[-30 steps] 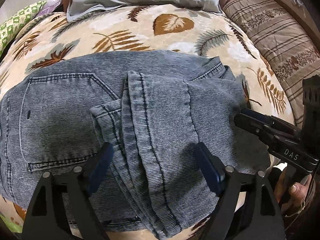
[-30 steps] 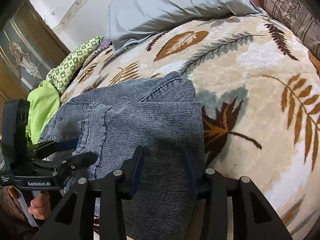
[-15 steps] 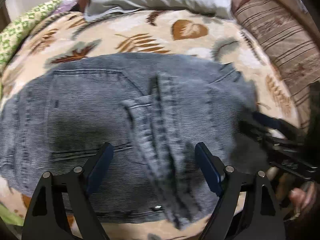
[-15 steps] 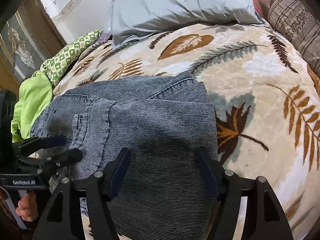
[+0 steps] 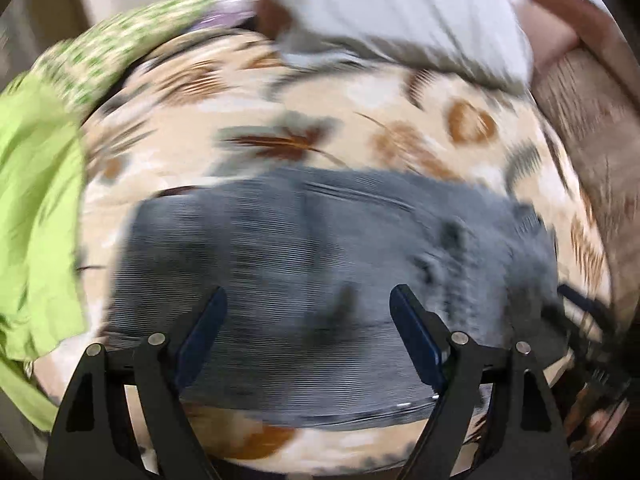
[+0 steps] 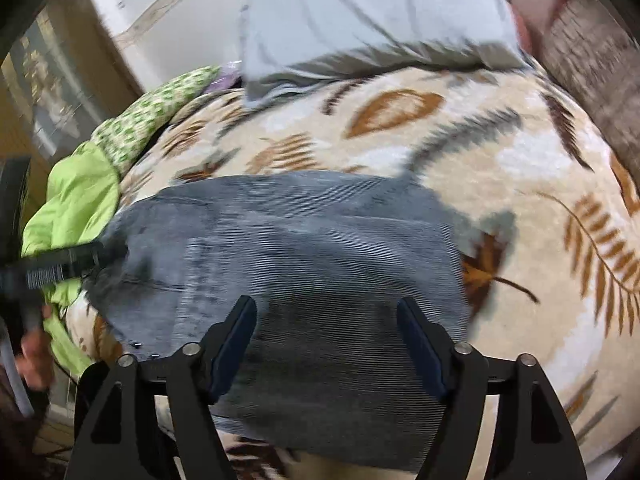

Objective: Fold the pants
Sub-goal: 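Grasp the folded jeans edge with the right tool and lift it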

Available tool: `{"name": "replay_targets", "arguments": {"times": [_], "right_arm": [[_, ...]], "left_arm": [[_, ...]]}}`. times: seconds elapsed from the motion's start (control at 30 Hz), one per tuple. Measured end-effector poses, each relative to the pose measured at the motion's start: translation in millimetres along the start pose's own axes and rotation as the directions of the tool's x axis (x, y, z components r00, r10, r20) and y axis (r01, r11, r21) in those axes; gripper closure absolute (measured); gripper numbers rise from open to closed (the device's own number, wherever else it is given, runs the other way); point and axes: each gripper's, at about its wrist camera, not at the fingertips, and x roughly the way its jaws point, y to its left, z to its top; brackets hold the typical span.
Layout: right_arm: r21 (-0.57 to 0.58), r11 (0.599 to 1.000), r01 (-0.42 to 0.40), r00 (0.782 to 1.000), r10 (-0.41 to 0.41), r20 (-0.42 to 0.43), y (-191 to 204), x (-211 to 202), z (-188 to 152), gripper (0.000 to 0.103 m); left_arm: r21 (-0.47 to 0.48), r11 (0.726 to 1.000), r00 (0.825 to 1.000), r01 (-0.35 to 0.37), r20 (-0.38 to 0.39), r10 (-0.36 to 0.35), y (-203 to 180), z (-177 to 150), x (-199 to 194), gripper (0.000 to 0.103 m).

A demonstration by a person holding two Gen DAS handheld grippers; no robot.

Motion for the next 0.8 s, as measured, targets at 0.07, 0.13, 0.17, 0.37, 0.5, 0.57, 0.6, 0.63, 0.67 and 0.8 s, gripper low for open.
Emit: {"name": "replay_targets", "arguments": {"times": [0.07,0.13,0.17,0.37,0.5,0.57,0.6,0.63,0.67,0.8], "right_arm": [[-0.061,0.998,-0.03,0.999,0.029,-0.017,32.2,4.5,4.3,0.026],[-0.131,0.989,-0.063,0.997,0.057,-0.046,66.4,12.6,6.4,0.025],[-0.164,0.983,-0.078,0.996,0.069,-0.059,82.5,16.6,6.6,0.024],[-0.416,0.899,-0.135,0.988,0.091,-0.122,203.3,47.0,-4.2,0.02],[-0.579,0.811,-0.086,0.995,0.038,-0.094,264.7,62.7,-21.5,0.018],[-0.642,0.765,-0.059,0.997,0.012,-0.077,285.6,71.1,-30.5,0.018],[-0.677,0.736,-0.034,0.998,-0.01,-0.061,296.1,76.0,-37.6,0.018],[-0.712,0.702,0.0,0.999,-0.037,-0.036,305.5,80.8,-44.1,0.018],[-0.734,0.679,0.017,0.998,-0.052,-0.025,312.0,84.7,-48.6,0.018],[-0.805,0.585,0.103,0.991,-0.128,0.034,331.2,101.5,-66.8,0.018]], "left_arm": [[-0.083,0.997,1.0,0.005,-0.013,-0.006,49.0,7.9,-4.8,0.019],[-0.156,0.988,0.999,0.012,-0.034,-0.018,90.9,10.7,-5.0,0.018],[-0.195,0.981,0.998,0.024,-0.053,-0.035,113.2,12.3,-2.7,0.018],[-0.331,0.931,0.963,0.157,-0.156,-0.218,184.4,14.1,36.3,0.018],[-0.381,0.885,0.91,0.268,-0.202,-0.363,192.2,15.4,68.7,0.018],[-0.421,0.842,0.874,0.338,-0.19,-0.446,195.2,20.5,80.3,0.018],[-0.431,0.829,0.864,0.356,-0.185,-0.468,195.5,23.7,83.5,0.018],[-0.439,0.819,0.856,0.37,-0.182,-0.485,195.7,27.0,87.2,0.018],[-0.443,0.813,0.849,0.378,-0.185,-0.495,194.7,31.4,91.5,0.018],[-0.425,0.817,0.834,0.39,-0.213,-0.509,188.9,48.0,106.0,0.018]]}}
